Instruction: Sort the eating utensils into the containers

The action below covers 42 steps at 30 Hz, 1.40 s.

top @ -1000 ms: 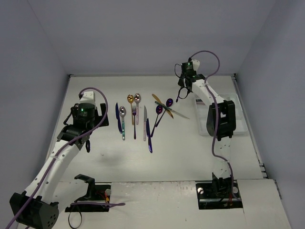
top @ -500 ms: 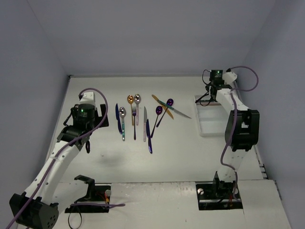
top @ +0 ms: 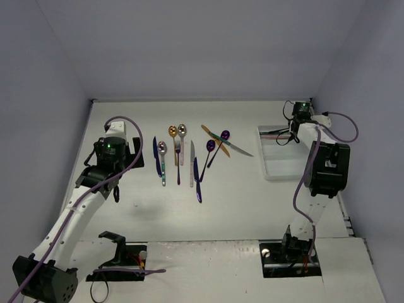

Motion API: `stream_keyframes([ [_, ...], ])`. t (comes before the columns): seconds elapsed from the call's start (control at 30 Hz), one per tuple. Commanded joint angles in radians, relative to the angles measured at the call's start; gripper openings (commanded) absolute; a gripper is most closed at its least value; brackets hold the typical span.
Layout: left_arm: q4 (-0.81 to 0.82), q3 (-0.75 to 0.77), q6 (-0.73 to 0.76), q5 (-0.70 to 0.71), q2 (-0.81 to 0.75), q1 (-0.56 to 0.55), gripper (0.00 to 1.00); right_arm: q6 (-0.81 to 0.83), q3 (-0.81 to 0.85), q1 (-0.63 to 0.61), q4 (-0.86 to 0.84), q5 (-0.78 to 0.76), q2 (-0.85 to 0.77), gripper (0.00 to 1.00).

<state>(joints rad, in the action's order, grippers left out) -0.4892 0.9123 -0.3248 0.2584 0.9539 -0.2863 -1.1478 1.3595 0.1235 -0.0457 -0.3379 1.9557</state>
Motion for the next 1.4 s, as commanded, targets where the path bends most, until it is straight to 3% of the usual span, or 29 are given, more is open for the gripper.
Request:
stream_keyframes([
  [0.0, 0.040, 0.020, -0.003, 0.000, -0.010, 0.007, 0.92, -0.085, 0.059, -0.003, -0.046, -0.007, 0.039, 0.00],
  [0.17, 0.040, 0.021, -0.003, -0.002, -0.011, 0.007, 0.92, -0.076, 0.050, -0.004, -0.050, 0.031, 0.051, 0.16],
  [0.27, 0.039, 0.022, -0.003, -0.004, -0.012, 0.007, 0.92, -0.045, 0.032, -0.004, -0.053, 0.071, 0.011, 0.40],
  [0.43, 0.040, 0.023, -0.005, -0.021, -0.007, 0.007, 0.92, 0.061, 0.002, -0.018, -0.057, 0.101, -0.098, 0.62],
  [0.63, 0.049, 0.037, -0.035, -0.117, 0.036, 0.006, 0.92, 0.319, -0.045, -0.055, -0.054, 0.157, -0.308, 0.72],
  [0.83, 0.051, 0.096, -0.097, -0.291, 0.176, -0.016, 0.92, 0.558, -0.275, -0.173, -0.056, 0.229, -0.561, 0.81],
  [0.9, 0.053, 0.112, -0.119, -0.304, 0.207, -0.033, 0.92, 0.581, -0.325, -0.189, -0.056, 0.239, -0.610, 0.85],
  [0.97, 0.060, 0.132, -0.134, -0.280, 0.268, -0.093, 0.92, 0.603, -0.401, -0.195, -0.053, 0.290, -0.695, 0.98],
  [1.0, 0.064, 0.145, -0.141, -0.271, 0.296, -0.119, 0.92, 0.613, -0.428, -0.196, -0.048, 0.309, -0.734, 1.00],
  [1.27, 0.101, 0.267, -0.183, -0.219, 0.571, -0.217, 0.91, 0.623, -0.592, -0.204, -0.037, 0.370, -1.020, 1.00],
  [1.37, 0.096, 0.327, -0.170, -0.210, 0.665, -0.221, 0.80, 0.633, -0.627, -0.205, -0.034, 0.387, -1.063, 1.00],
])
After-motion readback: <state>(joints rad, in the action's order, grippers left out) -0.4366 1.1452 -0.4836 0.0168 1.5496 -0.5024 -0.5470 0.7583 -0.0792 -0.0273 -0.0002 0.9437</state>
